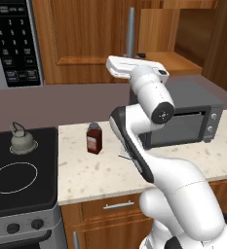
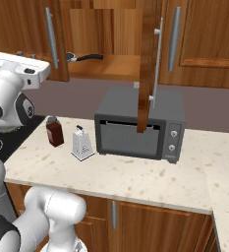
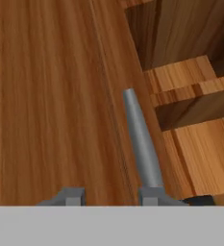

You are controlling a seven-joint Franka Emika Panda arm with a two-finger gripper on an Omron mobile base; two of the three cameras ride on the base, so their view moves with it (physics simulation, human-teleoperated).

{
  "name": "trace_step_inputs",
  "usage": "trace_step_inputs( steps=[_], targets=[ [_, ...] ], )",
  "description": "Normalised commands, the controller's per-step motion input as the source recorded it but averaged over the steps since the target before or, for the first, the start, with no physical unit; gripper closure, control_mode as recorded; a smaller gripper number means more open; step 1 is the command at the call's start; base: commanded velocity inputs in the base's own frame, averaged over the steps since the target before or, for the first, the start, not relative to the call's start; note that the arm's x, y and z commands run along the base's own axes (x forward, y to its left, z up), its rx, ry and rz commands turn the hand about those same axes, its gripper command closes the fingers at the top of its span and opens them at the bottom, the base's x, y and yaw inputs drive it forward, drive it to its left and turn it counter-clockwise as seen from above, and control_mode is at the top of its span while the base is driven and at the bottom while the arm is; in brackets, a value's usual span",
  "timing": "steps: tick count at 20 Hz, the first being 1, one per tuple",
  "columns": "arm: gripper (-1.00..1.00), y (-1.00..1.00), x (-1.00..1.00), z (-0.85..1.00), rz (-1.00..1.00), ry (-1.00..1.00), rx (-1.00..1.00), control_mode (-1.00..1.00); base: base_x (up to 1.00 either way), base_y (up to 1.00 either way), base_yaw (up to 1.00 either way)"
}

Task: Pick the pan from the cabinet and place it on the stove. Then turn on the stove burner for the pan.

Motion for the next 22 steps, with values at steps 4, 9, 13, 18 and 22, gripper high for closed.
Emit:
trace_step_inputs(
  steps=[4, 9, 13, 18, 22],
  targets=[
    [-1.0, -0.71, -0.13, 0.01, 0.0, 0.0, 0.19, -1.0, 0.0, 0.0, 0.0],
    [-1.0, -1.0, -0.04, 0.08, 0.07, 0.01, 0.28, -1.0, 0.0, 0.0, 0.0],
    [-1.0, -0.9, 0.0, 0.0, 0.12, 0.07, 0.31, -1.0, 0.0, 0.0, 0.0],
    [-1.0, -0.67, 0.08, 0.0, 0.15, 0.14, 0.31, -1.0, 0.0, 0.0, 0.0],
    [-1.0, -0.35, 0.38, 0.0, 0.19, 0.21, 0.27, -1.0, 0.0, 0.0, 0.0]
  ],
)
